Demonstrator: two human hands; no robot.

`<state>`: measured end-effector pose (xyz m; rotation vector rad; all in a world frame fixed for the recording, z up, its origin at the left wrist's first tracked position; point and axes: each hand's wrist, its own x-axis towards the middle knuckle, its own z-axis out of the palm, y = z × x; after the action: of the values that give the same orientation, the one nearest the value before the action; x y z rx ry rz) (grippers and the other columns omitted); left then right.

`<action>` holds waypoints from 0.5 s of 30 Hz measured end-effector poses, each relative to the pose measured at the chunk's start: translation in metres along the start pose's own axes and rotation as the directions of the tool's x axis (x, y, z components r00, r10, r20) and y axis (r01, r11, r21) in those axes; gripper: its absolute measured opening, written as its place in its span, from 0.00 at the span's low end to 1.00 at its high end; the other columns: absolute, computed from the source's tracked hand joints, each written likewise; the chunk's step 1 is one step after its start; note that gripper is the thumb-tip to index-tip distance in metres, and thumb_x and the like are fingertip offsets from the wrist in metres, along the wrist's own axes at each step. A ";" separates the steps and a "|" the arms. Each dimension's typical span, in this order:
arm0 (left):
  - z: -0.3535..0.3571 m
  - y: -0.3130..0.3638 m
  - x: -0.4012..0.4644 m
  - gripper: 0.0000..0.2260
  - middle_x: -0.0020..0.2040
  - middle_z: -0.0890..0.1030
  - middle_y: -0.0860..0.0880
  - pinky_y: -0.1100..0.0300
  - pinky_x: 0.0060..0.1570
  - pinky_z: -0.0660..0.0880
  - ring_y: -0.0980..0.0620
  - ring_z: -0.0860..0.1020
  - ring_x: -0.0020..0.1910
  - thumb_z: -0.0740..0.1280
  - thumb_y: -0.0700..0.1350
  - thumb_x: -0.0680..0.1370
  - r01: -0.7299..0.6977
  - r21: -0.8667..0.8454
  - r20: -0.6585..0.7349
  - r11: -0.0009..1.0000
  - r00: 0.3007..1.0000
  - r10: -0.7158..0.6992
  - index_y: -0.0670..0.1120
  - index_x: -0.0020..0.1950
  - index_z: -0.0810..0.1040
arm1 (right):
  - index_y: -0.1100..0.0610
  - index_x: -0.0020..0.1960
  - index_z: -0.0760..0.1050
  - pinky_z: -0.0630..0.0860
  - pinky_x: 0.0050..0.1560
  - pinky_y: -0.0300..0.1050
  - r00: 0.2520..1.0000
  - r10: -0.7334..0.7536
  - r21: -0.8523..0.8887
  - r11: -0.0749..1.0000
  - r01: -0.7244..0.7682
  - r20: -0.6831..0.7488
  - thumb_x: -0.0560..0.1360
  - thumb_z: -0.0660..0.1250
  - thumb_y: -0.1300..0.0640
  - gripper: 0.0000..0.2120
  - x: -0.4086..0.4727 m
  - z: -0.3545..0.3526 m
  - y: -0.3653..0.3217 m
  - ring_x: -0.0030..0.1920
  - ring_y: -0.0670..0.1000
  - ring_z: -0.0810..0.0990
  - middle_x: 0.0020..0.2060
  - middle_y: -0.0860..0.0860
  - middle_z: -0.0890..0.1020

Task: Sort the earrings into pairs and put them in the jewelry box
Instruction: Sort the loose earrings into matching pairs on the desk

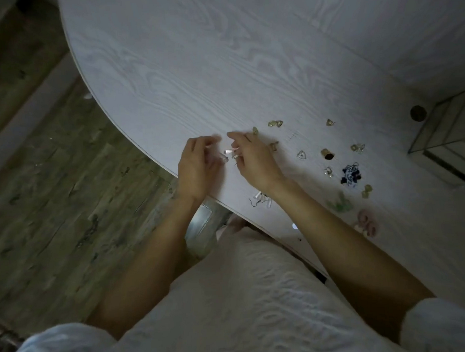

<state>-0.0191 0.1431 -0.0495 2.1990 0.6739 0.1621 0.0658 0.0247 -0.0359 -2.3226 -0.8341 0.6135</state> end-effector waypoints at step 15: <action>-0.003 0.005 -0.015 0.15 0.52 0.78 0.46 0.64 0.45 0.67 0.50 0.76 0.50 0.67 0.38 0.73 -0.033 0.126 0.144 0.991 0.989 0.015 0.47 0.58 0.77 | 0.60 0.56 0.77 0.78 0.51 0.50 0.991 0.131 0.110 0.986 -0.128 -0.017 0.72 0.63 0.70 0.14 -0.024 0.016 -0.013 0.48 0.53 0.79 0.50 0.57 0.79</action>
<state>-0.0309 0.1348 -0.0426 2.3170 0.5920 -0.0281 0.0345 0.0221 -0.0338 -2.2928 -0.6266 0.6678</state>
